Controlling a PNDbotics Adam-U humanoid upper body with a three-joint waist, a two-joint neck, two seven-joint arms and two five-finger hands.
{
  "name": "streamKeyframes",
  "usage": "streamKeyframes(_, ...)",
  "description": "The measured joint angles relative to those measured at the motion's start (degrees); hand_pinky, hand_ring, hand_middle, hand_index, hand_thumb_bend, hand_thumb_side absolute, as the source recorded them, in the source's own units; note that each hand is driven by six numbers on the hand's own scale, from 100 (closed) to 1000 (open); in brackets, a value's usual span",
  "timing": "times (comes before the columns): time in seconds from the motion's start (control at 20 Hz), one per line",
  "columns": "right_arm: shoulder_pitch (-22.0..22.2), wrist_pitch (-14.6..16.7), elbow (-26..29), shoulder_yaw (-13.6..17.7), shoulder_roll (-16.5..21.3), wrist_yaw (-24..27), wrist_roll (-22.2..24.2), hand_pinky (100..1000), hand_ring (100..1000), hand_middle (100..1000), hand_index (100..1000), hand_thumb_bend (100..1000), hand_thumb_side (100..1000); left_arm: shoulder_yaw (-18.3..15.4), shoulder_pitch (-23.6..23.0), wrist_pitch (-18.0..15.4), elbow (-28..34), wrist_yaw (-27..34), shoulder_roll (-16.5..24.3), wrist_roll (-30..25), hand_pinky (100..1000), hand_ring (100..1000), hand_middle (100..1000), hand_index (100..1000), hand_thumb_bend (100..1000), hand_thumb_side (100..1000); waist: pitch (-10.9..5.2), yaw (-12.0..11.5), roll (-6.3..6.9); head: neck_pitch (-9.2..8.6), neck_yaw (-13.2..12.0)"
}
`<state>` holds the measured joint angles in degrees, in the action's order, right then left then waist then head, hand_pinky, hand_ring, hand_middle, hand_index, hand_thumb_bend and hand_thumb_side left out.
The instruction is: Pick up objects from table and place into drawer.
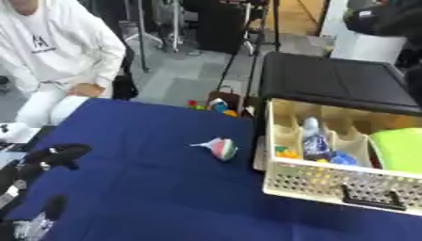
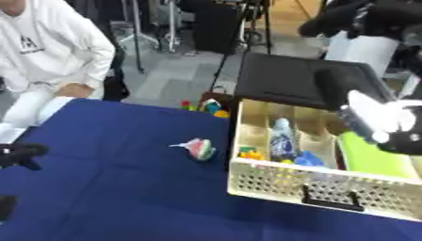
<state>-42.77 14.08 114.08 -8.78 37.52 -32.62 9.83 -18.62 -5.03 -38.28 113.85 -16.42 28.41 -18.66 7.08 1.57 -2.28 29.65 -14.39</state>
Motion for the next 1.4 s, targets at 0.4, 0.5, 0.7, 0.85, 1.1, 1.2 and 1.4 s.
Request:
streamKeyframes(0.4, 9.83, -5.57, 0.00, 12.43, 3.68, 6.32, -27.02, 640, 705, 662, 788, 100, 1000, -0.57, -2.13, -1.05, 0.00, -7.37, 8.31, 8.68, 669, 858, 866, 982, 100, 818, 3.17, -0.28, 1.08, 0.01, -0.93)
streamKeyframes(0.5, 10.89, -5.18, 0.00, 15.43, 3.68, 9.68, -37.14, 649, 732, 674, 785, 100, 1000, 0.04, -2.51, -2.05, 0.00, -9.53, 10.11, 10.43, 672, 858, 867, 983, 100, 804, 4.05, -0.28, 1.44, 0.03, -0.26)
streamKeyframes(0.7, 12.38, -2.89, -0.01, 20.66, 3.58, 14.60, -54.05, 669, 763, 685, 783, 100, 1000, 1.27, -2.55, -3.78, 0.00, -12.97, 13.94, 14.18, 675, 858, 872, 996, 100, 791, 5.10, -0.18, 1.84, 1.31, 3.39)
streamKeyframes(0.85, 12.58, -1.67, -0.01, 24.40, 3.37, 16.49, -59.51, 685, 766, 692, 784, 100, 1000, 1.93, -2.54, -4.19, 0.00, -14.62, 16.29, 17.14, 682, 866, 882, 1000, 100, 784, 5.74, 0.48, 2.07, 2.53, 5.95)
streamKeyframes(1.1, 13.30, -0.48, -0.01, 29.42, 3.00, 18.84, -61.25, 684, 762, 693, 782, 100, 1000, 3.11, -1.29, -3.64, 0.00, -15.27, 19.51, 20.72, 659, 847, 854, 981, 100, 761, 6.55, 1.53, 2.79, 3.52, 6.84)
streamKeyframes(1.2, 13.62, -0.07, -0.01, 30.58, 3.00, 19.63, -61.33, 681, 763, 691, 781, 100, 1000, 3.68, -0.37, -2.93, 0.00, -14.48, 20.96, 21.52, 655, 841, 845, 977, 100, 744, 6.83, 1.92, 3.15, 3.62, 6.48)
streamKeyframes(1.4, 14.03, 1.26, -0.01, 31.87, 3.00, 20.85, -61.29, 677, 763, 690, 780, 100, 1000, 4.80, 2.47, -0.58, -0.38, -12.05, 24.69, 21.88, 657, 839, 845, 986, 100, 747, 7.33, 2.80, 3.89, 4.00, 5.03)
